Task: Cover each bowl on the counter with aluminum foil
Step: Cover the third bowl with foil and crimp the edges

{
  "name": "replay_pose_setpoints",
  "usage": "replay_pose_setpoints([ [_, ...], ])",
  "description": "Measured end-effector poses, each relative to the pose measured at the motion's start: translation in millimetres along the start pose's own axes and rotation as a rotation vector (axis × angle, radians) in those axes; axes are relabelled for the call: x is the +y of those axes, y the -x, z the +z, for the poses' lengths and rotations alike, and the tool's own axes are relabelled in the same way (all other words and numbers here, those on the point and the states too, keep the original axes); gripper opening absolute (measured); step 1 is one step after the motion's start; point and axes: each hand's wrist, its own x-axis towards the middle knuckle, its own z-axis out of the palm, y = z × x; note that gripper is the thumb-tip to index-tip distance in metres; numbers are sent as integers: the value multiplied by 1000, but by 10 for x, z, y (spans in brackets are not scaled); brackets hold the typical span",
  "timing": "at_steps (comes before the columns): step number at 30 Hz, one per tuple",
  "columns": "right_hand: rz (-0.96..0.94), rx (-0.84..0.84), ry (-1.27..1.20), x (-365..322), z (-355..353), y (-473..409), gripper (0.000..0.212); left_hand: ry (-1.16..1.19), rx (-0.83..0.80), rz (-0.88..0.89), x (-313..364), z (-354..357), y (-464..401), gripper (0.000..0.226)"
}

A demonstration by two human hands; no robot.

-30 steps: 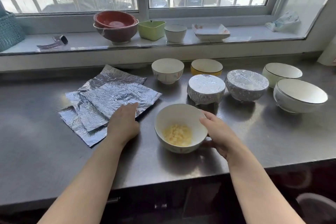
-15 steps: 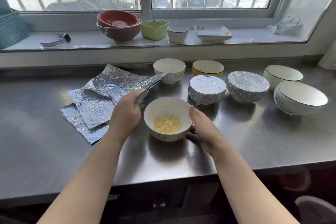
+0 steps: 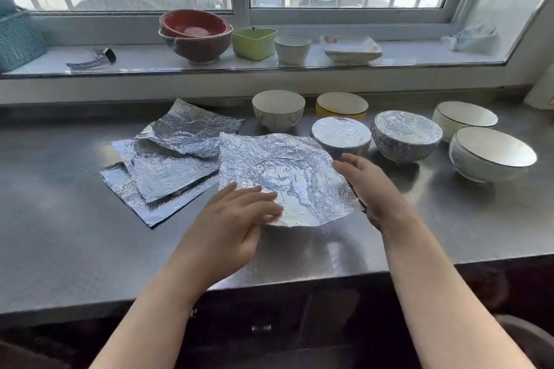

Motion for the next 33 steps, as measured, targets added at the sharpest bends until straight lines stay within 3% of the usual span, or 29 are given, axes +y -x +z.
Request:
replay_pose_setpoints([
  [3,-50,14,21,47,20,22,58,22,-98,-64,73,-109,54,47],
  [6,-45,4,17,67,57,28,59,132,-177,-109,162,-326,-28,63],
  [8,-50,-7,16,76,78,26,60,150,-160,-129,200,-421,-190,51],
  [11,-62,-17,32,58,81,51,58,-62,-187,-137,161,-382,-533,46],
  [14,-71,-32,74,23,67,98,52,-240,-329,-196,47,-237,-775,53],
  [17,-159,44,353,-38,11,122,54,-354,-399,-236,-68,-104,-834,59],
  [20,-431,167,561,-191,-30,62,57,-376,-383,-231,-106,-48,-855,61],
  [24,-744,-142,819,-463,219,4,77,-380,-403,-208,-142,32,-909,62],
  [28,-671,-398,1141,-351,437,-162,100,-362,-449,-196,-193,105,-910,68],
  [33,-620,-457,1216,-136,435,-269,111,-306,-422,-196,-239,154,-879,67],
])
